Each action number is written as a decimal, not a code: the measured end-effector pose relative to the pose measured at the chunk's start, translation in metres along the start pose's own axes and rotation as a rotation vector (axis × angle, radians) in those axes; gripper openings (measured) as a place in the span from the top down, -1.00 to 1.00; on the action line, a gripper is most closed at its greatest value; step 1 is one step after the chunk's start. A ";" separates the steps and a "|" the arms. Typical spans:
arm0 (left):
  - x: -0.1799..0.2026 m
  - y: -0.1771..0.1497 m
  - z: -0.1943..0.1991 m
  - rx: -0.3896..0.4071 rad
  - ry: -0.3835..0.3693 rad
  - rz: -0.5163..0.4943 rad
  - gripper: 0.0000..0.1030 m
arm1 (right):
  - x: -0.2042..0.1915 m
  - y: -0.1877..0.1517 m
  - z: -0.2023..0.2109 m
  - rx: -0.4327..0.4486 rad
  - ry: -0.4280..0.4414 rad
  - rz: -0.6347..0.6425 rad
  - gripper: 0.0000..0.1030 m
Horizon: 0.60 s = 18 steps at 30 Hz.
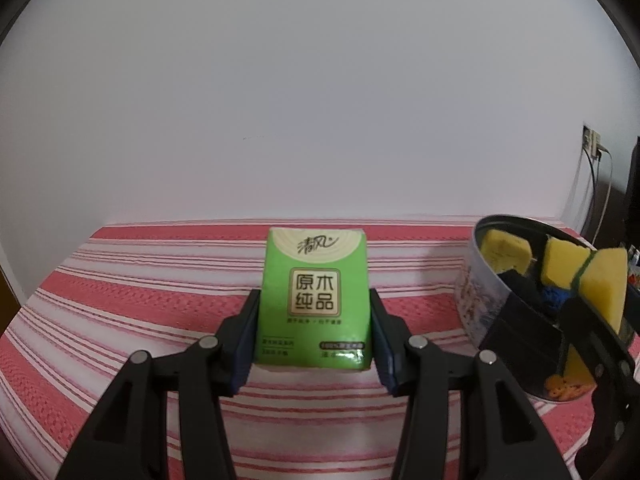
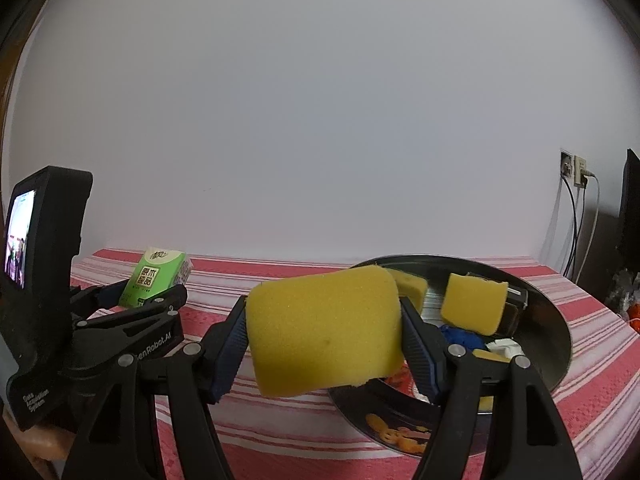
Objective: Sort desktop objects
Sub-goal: 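Carry the yellow sponge and green tissue pack over the silver tin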
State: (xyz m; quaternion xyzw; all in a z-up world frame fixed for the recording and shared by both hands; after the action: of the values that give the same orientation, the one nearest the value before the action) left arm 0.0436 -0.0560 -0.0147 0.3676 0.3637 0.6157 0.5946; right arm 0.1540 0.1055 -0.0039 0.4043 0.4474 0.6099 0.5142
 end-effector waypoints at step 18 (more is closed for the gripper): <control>0.039 -0.010 0.025 0.020 -0.106 -0.032 0.05 | 0.039 -0.003 0.039 0.061 -0.079 -0.010 -0.40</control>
State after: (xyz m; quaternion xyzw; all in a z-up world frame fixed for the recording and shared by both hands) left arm 0.0691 -0.0161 -0.0109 0.3999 0.3438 0.5819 0.6191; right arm 0.1860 0.1492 0.0046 0.4413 0.4472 0.5771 0.5217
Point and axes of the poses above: each gripper's, at about its wrist camera, not at the fingertips, and z roughly against the way its jaws point, x to its right, y to its top, the point moved 1 cm from there along -z, roughly the way its jaws point, and after that the axes turned 1 degree about -y, right-handed, at the moved point
